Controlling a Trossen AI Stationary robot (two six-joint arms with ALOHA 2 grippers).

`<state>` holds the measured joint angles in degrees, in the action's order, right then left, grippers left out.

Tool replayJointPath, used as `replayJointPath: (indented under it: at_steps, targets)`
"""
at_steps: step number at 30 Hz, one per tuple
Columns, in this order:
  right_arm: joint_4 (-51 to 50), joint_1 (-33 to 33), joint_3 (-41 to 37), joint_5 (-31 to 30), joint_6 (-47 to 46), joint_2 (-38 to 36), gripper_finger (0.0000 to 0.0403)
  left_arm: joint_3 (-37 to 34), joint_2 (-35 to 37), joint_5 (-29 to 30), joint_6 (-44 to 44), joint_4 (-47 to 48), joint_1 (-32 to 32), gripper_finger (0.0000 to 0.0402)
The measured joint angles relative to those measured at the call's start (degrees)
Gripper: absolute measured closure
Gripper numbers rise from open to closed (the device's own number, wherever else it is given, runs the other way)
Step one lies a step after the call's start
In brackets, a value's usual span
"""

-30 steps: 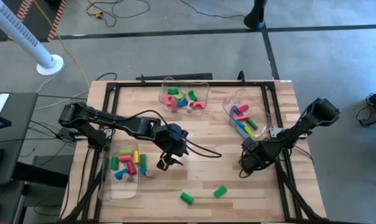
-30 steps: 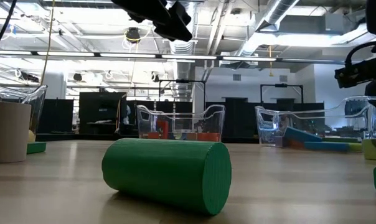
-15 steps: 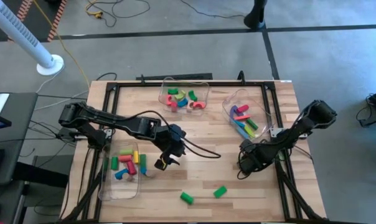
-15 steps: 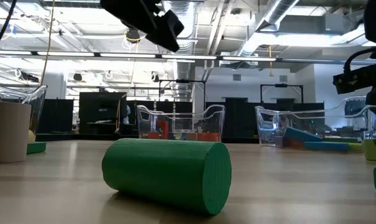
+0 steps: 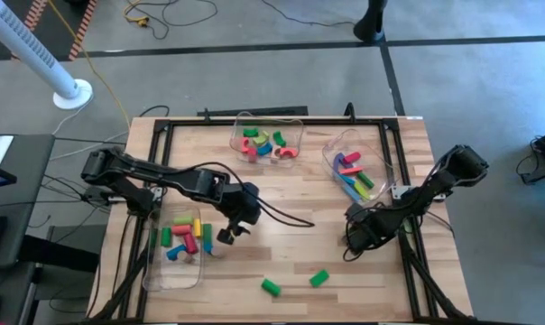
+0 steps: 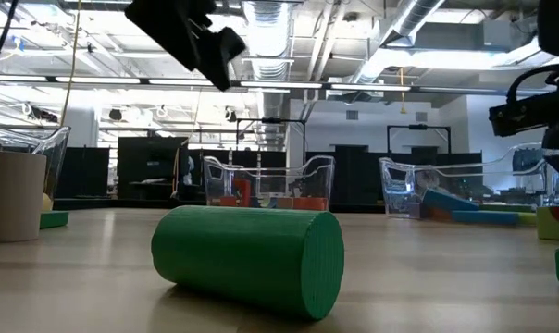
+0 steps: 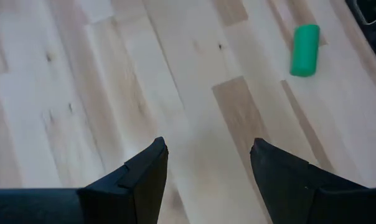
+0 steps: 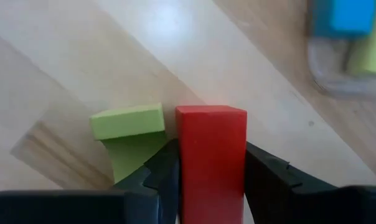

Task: Sort blocks by size
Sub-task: Move the red arch block to the center of the table

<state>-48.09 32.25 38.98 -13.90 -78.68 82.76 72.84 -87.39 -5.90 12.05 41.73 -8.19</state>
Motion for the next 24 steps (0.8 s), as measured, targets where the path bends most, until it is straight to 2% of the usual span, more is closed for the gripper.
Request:
replayJointPath:
  at_steps: [12, 15, 18, 24]
  targets:
    - [15.94, -0.92, 0.0, -1.69, 11.95, 0.0, 0.023, -0.02, 14.34, 4.13, -7.5, 8.77, -0.53, 0.0181]
    - [20.93, -1.63, 0.0, -3.87, 16.7, 0.0, 0.023, -0.02, 17.49, 4.92, -8.89, 9.5, -1.83, 0.0181]
    - [24.75, -3.55, 0.0, -5.43, 20.75, 0.0, 0.023, -0.02, 19.61, 6.68, -9.89, 9.49, -3.49, 0.0181]
    - [25.17, -8.7, 0.0, -5.56, 25.86, 0.75, 0.023, -0.02, 20.2, 11.74, -11.86, 10.26, -6.98, 0.0181]
